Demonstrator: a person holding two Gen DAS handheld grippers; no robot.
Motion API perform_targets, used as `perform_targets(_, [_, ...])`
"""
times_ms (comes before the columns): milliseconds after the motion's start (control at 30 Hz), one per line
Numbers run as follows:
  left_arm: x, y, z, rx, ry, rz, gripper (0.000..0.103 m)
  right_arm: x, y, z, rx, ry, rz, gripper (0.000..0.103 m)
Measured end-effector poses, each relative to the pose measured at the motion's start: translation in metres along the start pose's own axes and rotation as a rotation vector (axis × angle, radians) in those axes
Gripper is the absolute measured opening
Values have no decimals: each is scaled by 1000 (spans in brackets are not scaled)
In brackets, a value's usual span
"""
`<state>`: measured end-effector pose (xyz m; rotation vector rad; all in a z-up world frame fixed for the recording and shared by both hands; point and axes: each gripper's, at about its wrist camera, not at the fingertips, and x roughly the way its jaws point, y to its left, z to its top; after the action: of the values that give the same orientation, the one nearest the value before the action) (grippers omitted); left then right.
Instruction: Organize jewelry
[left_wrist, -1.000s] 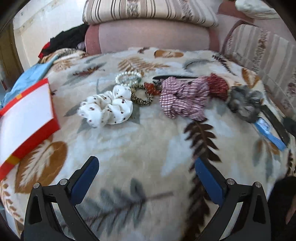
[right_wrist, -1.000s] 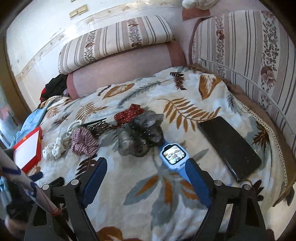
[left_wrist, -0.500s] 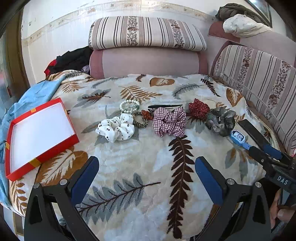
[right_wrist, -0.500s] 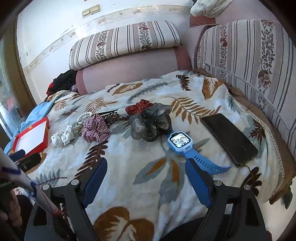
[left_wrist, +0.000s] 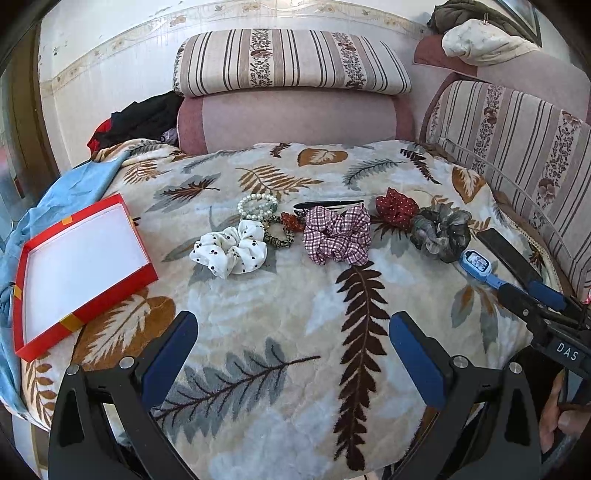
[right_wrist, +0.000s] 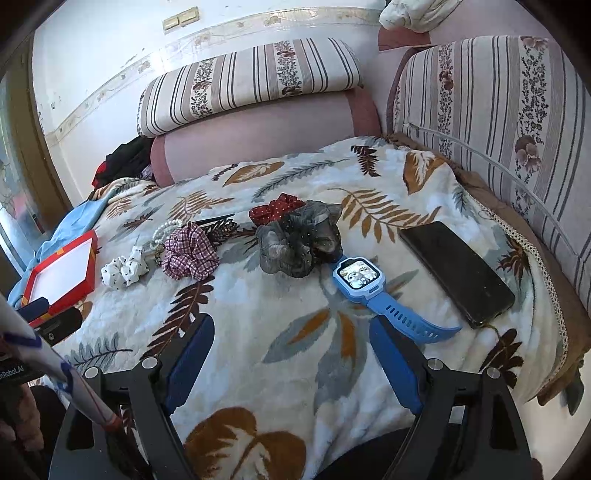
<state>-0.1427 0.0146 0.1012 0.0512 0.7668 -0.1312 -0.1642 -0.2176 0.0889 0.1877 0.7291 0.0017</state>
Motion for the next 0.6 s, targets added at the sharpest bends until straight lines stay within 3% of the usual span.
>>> perform_targets(600, [6, 2, -2, 3, 30, -14, 103, -1, -9, 4, 25, 13, 40, 89])
